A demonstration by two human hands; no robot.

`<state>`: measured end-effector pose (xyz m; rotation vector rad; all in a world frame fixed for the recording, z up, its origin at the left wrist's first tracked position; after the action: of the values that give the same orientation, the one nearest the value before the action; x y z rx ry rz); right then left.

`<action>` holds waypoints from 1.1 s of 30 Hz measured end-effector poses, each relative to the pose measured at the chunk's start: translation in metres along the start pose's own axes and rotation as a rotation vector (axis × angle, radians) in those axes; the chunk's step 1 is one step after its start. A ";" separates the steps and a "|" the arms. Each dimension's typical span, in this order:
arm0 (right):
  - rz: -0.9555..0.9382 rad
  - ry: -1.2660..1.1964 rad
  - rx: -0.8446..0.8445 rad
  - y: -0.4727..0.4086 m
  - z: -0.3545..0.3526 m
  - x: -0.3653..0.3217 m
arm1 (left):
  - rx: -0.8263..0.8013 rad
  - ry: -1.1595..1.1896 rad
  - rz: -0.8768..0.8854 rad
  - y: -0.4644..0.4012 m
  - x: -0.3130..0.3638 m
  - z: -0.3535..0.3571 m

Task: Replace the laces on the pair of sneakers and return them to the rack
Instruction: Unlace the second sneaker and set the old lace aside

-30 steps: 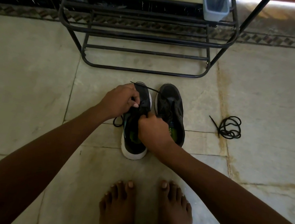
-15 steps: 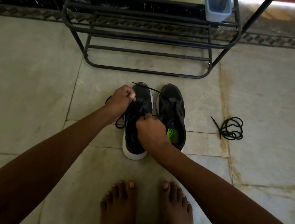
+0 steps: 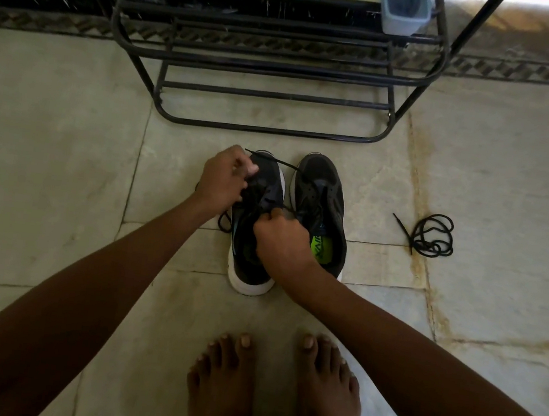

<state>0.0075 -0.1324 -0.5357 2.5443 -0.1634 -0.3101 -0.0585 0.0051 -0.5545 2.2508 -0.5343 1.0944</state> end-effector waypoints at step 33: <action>0.011 0.017 0.029 -0.002 0.002 0.000 | -0.532 -0.810 0.285 0.001 0.027 0.001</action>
<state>0.0069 -0.1323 -0.5386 2.5733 -0.1762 -0.2835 -0.0426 0.0009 -0.5335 2.0793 -1.3214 0.0518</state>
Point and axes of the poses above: each hand's wrist, its own y-axis away from the middle knuckle, its own z-axis out of the palm, x = y × z, the point moved 5 cm from there along -y, towards the middle knuckle, and after that the axes turned 14 degrees about -x, right-handed, at the moved point
